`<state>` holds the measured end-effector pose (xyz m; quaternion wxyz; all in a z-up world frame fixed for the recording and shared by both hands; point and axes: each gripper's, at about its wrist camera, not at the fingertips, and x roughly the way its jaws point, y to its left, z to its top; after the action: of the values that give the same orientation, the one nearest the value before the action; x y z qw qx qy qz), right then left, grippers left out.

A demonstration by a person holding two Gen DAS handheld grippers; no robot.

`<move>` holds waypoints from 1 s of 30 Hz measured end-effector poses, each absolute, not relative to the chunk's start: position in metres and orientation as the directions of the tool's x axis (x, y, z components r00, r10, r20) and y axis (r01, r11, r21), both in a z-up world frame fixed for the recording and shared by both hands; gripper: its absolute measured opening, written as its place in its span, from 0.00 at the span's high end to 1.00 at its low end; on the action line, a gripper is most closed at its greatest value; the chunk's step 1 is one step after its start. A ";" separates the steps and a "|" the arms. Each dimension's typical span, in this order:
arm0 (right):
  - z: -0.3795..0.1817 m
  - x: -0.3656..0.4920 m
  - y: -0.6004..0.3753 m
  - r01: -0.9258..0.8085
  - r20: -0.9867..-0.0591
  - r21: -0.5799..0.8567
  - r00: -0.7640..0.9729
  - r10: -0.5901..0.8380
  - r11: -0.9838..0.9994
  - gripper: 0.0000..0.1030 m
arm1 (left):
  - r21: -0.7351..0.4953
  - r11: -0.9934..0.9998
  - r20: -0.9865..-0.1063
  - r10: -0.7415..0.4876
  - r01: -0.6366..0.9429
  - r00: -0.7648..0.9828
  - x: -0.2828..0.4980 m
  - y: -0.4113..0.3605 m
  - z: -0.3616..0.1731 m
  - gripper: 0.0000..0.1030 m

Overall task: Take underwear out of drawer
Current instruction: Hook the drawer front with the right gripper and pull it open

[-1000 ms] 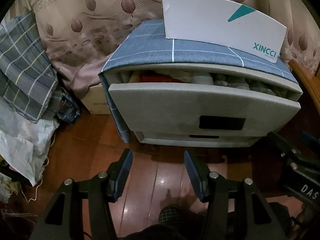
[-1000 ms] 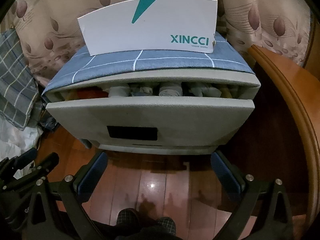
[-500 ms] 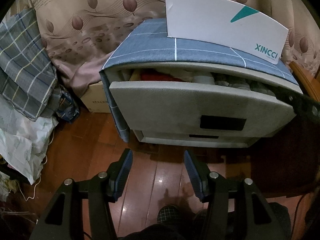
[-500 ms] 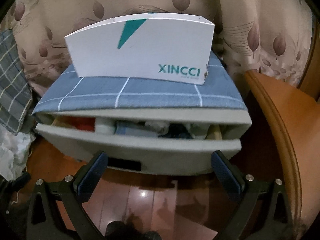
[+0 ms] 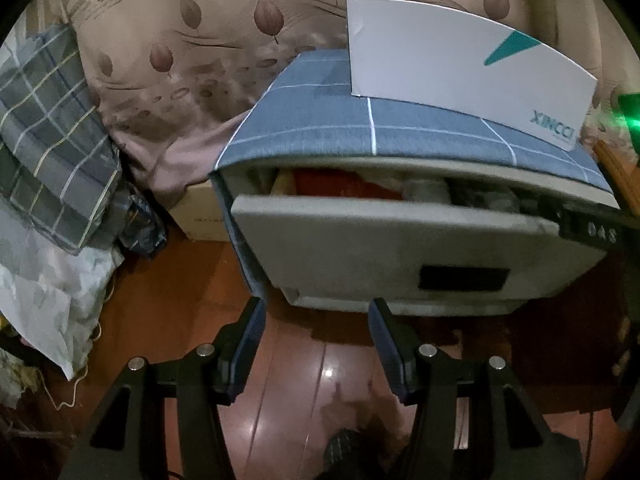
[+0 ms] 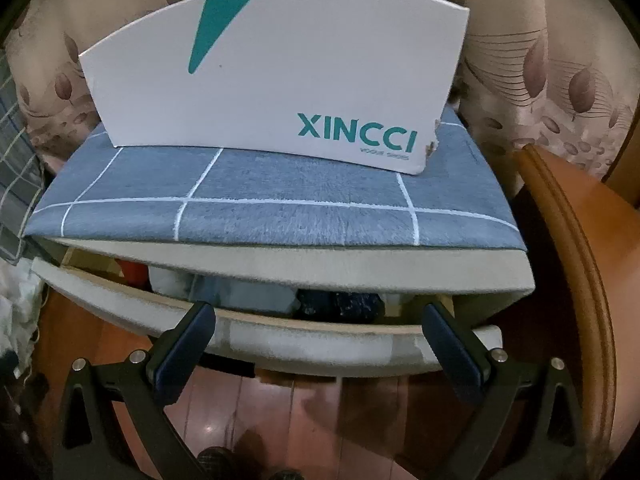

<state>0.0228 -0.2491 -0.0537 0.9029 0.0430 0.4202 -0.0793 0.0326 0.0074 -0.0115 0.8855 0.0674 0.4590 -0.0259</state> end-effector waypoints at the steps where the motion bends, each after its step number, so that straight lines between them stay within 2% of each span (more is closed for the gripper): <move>1: -0.055 0.023 -0.249 0.178 -0.766 0.007 0.634 -0.109 0.984 0.01 | 0.084 0.991 -0.820 0.010 0.104 0.572 0.039 0.008 -0.012 0.47; 6: -0.062 0.032 -0.250 0.179 -0.778 -0.008 0.617 -0.119 0.984 0.00 | 0.076 0.993 -0.816 0.011 0.089 0.578 0.066 0.007 -0.010 0.47; 12: -0.070 0.043 -0.260 0.223 -0.807 0.064 0.585 -0.081 0.973 0.01 | 0.100 0.991 -0.810 0.027 0.092 0.586 0.079 0.006 -0.006 0.47; 23: -0.075 0.056 -0.260 0.224 -0.856 0.054 0.512 -0.070 0.973 0.01 | 0.096 0.992 -0.824 0.034 0.079 0.565 0.060 0.015 -0.012 0.47; 30: -0.079 0.034 -0.252 0.231 -0.875 0.050 0.479 -0.069 0.972 0.01 | 0.086 0.995 -0.832 0.039 0.059 0.553 0.047 0.027 -0.009 0.47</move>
<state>0.0342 -0.2521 -0.0788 0.8561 0.0805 0.5030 -0.0876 0.0469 0.0272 -0.0091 0.8798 0.0518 0.4726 -0.0058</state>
